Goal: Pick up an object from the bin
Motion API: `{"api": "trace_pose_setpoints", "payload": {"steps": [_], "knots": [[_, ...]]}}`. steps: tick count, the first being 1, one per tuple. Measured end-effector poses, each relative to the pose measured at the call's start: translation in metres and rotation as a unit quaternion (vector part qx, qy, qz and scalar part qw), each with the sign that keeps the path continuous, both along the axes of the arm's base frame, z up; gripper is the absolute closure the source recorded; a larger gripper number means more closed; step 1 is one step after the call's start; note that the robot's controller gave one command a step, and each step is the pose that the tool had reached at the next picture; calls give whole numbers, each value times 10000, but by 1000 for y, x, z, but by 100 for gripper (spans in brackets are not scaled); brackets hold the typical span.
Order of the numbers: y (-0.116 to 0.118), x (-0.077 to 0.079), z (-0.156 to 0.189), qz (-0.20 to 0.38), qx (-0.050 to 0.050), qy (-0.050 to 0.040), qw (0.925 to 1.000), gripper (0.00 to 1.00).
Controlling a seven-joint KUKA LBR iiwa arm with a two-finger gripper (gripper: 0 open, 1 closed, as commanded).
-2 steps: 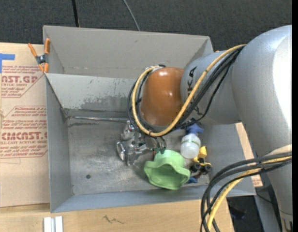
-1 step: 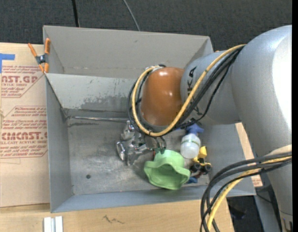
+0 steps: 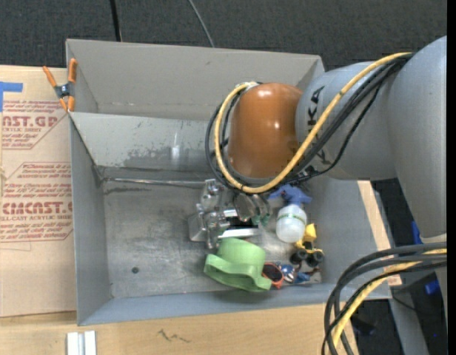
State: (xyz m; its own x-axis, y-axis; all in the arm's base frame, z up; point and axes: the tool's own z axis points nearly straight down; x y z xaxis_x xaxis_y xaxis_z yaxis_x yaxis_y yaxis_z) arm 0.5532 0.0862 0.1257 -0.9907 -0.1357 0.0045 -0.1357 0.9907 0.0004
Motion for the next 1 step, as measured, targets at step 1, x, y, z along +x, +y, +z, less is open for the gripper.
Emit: {"api": "trace_pose_setpoints", "payload": {"steps": [1], "knots": [[-16, -2, 5, 3, 22, -87, 10000, 100]]}}
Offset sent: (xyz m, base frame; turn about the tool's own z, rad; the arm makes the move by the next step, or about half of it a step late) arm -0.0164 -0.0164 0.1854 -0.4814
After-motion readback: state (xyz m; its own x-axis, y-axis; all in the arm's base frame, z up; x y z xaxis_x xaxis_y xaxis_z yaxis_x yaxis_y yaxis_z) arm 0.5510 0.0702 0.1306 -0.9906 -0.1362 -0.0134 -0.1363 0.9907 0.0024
